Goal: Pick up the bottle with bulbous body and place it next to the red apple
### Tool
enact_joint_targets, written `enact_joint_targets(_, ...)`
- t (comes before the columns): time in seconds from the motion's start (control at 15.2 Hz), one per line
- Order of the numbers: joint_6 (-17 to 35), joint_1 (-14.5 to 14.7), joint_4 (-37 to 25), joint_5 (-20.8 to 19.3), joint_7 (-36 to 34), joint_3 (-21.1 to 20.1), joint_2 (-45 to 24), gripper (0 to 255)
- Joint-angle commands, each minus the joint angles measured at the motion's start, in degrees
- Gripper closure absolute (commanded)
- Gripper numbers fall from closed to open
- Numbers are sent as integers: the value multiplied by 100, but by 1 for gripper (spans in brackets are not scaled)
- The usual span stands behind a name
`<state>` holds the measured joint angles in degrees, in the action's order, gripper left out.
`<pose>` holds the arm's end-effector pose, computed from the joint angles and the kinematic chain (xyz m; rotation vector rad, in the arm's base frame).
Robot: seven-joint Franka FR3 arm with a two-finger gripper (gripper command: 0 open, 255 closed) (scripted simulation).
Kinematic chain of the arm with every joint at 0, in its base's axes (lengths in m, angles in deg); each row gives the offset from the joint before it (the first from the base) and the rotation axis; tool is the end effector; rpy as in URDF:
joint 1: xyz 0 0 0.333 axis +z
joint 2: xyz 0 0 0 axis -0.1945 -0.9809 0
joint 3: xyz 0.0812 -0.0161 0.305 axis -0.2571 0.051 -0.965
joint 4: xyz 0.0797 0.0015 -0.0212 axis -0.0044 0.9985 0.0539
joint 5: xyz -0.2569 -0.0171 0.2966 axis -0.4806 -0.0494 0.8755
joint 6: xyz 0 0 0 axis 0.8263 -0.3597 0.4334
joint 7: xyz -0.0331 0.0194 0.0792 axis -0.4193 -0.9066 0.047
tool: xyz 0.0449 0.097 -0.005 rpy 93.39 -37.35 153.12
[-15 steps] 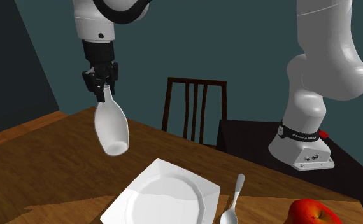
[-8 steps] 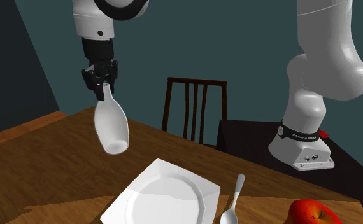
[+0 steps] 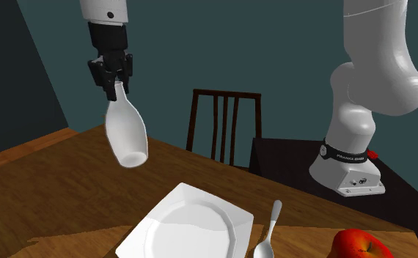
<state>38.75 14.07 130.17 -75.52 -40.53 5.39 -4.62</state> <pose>0.6679 0.0934 0.4769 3.1065 -0.0823 0.1704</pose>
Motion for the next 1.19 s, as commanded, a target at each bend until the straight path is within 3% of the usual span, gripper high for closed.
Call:
enact_joint_targets(0.0,-139,5,-121,4,5,-4,20,255)
enact_joint_targets(1.12,-1524,57,-1655,9,76,-15,-128,255)
